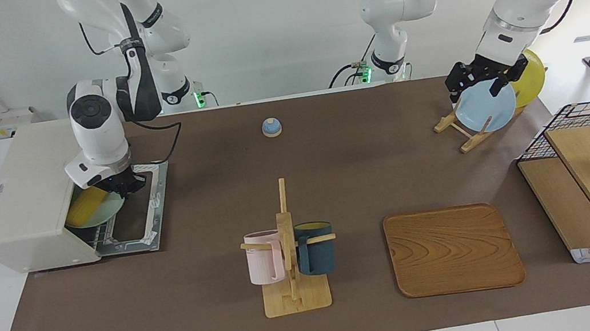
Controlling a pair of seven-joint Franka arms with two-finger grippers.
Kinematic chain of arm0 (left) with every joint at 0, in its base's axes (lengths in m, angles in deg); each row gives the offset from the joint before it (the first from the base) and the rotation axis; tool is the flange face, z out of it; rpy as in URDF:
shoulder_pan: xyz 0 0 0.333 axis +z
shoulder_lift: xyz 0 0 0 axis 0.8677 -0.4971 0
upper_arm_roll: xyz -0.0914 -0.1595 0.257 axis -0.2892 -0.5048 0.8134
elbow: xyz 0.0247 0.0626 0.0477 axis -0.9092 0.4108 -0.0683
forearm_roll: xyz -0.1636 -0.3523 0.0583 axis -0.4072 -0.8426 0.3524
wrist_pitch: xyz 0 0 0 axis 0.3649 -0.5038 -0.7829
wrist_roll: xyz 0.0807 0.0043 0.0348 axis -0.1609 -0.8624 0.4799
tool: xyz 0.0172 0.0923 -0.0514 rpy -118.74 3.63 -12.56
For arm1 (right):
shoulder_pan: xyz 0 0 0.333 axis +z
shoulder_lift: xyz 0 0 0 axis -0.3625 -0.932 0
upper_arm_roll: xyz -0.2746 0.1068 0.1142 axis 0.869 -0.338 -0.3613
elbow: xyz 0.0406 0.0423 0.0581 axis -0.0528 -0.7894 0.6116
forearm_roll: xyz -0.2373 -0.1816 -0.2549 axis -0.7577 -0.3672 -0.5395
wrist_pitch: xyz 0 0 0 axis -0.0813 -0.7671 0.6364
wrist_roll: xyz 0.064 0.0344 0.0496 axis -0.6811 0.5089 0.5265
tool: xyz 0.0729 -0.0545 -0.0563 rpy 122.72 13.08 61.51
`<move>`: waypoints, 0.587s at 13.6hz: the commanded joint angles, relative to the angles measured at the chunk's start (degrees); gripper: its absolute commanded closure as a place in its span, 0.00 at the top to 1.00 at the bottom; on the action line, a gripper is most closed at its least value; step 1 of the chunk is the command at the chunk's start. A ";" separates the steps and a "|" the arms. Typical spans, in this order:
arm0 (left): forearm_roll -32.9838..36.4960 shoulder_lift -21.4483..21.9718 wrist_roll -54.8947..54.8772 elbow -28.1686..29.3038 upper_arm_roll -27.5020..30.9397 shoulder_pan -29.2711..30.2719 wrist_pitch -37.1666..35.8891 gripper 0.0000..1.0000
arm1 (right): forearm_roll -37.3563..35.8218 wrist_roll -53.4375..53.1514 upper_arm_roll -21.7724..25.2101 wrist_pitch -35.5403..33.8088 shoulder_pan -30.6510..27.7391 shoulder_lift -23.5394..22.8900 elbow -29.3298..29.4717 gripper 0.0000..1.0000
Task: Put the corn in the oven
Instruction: 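Carry the plate with corn into the open oven with the right gripper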
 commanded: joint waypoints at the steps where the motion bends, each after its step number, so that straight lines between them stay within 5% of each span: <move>1: -0.99 -0.04 -0.35 -0.67 -0.80 1.08 0.02 1.00 | -0.38 1.93 -0.67 1.30 -1.68 1.10 -1.41 0.24; 8: -1.09 -0.04 -0.52 -0.67 -0.71 0.99 0.02 1.00 | 0.77 1.85 -0.94 -1.06 1.47 -0.30 2.98 0.33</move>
